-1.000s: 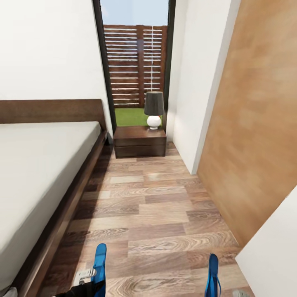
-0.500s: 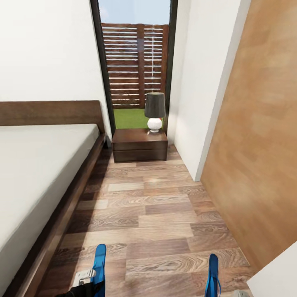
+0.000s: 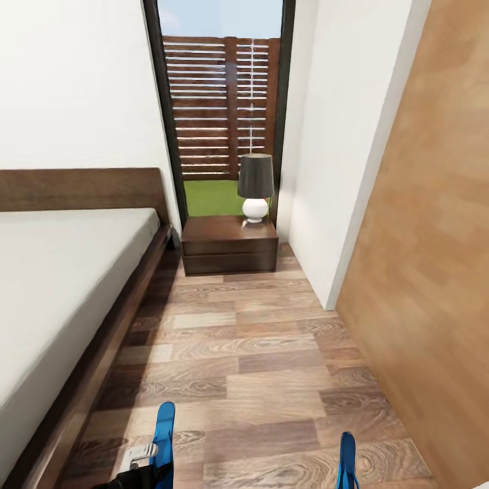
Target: In the bedroom, move the book from the bed onto either nightstand, and place the two sandals side by side next to the bed.
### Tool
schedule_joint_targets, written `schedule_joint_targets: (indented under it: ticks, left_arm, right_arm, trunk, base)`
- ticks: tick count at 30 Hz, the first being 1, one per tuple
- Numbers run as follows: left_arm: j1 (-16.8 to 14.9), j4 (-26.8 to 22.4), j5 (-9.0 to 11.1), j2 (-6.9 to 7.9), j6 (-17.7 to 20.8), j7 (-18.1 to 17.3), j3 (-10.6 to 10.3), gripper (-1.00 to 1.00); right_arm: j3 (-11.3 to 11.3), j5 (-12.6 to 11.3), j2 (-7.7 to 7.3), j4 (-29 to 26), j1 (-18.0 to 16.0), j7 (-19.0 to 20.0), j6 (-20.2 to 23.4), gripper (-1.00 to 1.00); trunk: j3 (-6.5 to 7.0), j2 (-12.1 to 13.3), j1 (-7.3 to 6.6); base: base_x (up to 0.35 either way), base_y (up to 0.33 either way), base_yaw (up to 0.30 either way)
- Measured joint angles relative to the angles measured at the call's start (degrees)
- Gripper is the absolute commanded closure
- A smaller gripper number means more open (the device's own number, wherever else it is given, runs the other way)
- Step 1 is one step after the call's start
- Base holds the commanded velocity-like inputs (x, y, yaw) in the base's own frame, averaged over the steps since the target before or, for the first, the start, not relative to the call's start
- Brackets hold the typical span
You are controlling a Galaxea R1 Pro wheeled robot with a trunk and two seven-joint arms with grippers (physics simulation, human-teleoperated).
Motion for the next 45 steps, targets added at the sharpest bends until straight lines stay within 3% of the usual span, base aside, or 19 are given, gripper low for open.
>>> schedule_joint_targets:
  ticks: [45]
  left_arm:
    - [0.0, 0.0, 0.08, 0.0, 0.0, 0.09, -0.02, 1.0]
  right_arm:
    - [-0.01, 0.03, 0.08, 0.01, 0.0, 0.04, 0.0, 1.0]
  trunk:
    - [0.0, 0.0, 0.0]
  base:
    - [0.301, -0.032, 0.0]
